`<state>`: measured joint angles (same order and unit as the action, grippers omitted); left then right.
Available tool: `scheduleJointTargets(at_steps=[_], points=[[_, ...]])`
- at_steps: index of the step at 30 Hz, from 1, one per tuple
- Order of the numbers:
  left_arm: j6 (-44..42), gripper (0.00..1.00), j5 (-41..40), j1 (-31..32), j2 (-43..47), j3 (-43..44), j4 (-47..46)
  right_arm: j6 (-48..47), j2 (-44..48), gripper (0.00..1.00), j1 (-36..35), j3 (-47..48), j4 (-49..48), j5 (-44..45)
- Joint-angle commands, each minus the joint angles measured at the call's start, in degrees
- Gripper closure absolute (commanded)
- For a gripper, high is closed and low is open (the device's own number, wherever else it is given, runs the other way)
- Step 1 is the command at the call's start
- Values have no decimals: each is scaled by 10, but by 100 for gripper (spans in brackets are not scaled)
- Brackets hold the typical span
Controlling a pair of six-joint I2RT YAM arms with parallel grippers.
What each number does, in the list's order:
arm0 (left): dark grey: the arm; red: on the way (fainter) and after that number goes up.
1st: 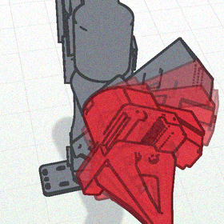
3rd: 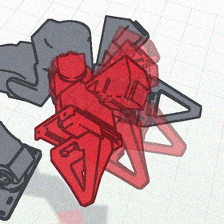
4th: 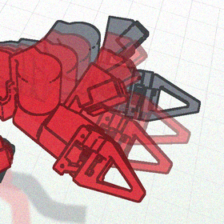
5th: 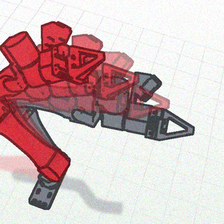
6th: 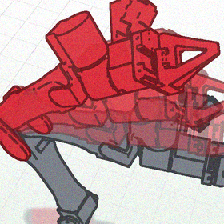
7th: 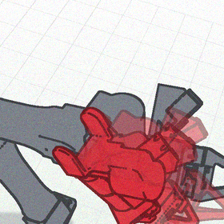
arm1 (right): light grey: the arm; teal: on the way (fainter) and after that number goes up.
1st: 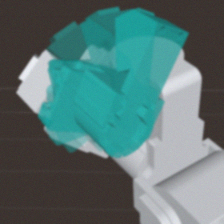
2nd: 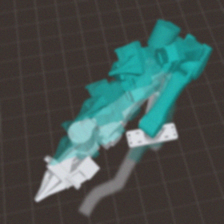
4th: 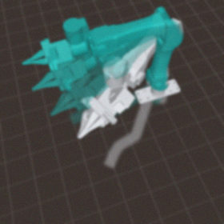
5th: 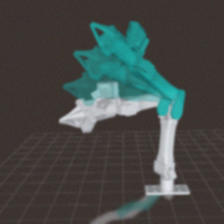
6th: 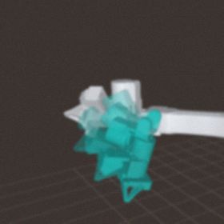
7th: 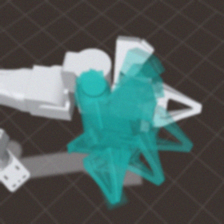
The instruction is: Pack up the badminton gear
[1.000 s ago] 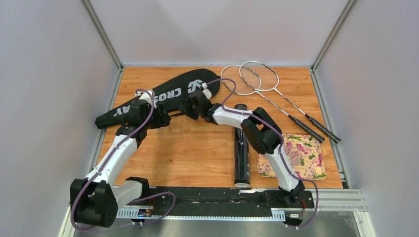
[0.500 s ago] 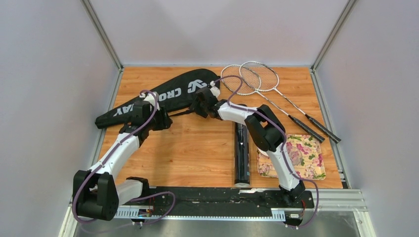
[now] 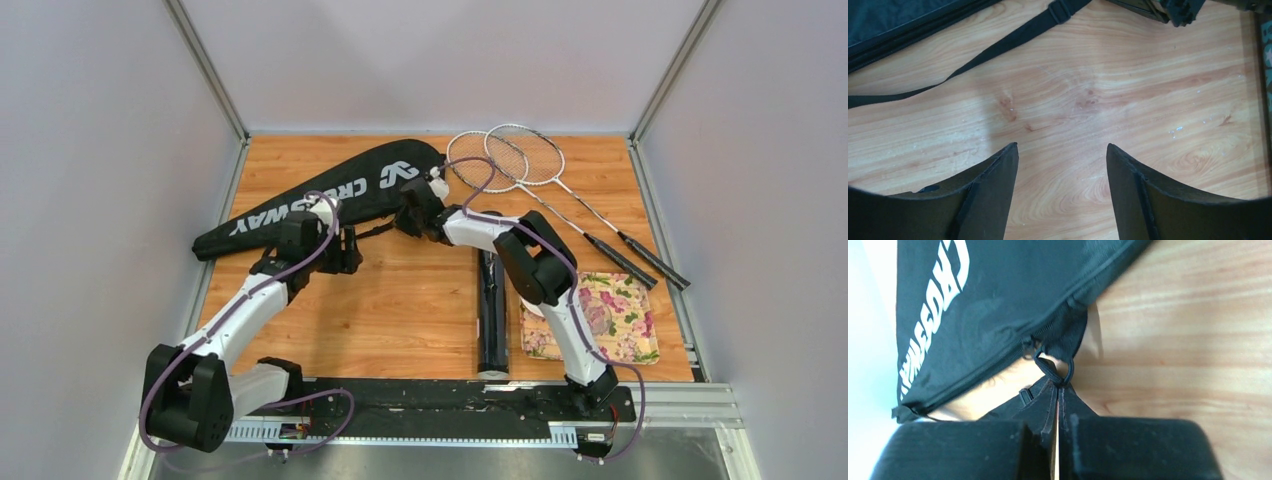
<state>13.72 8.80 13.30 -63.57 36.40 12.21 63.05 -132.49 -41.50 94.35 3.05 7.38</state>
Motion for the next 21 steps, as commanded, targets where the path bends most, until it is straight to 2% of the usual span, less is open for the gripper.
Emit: scheduleJointTargets(at_steps=[1, 8, 11, 15, 18, 19, 21], points=[[-72, 21, 5, 15, -22, 37, 10, -48, 84, 100, 18, -35, 1, -60], [-180, 17, -9, 59, -96, 113, 23, -76, 126, 100, 59, 10, 62, -300], [-225, 16, 35, 66, -120, 124, -2, -74, 136, 100, 69, 21, 73, -361], [-270, 15, 55, 67, -153, 164, 13, -93, 151, 100, 77, 37, 103, -394], [-280, 15, -4, 70, -165, 197, 24, -108, 158, 100, 84, 53, 130, -407], [-281, 19, -22, 70, -163, 205, 28, -124, 159, 100, 85, 59, 140, -409], [-267, 22, -38, 70, -147, 222, 40, -130, 163, 100, 88, 64, 151, -417]])
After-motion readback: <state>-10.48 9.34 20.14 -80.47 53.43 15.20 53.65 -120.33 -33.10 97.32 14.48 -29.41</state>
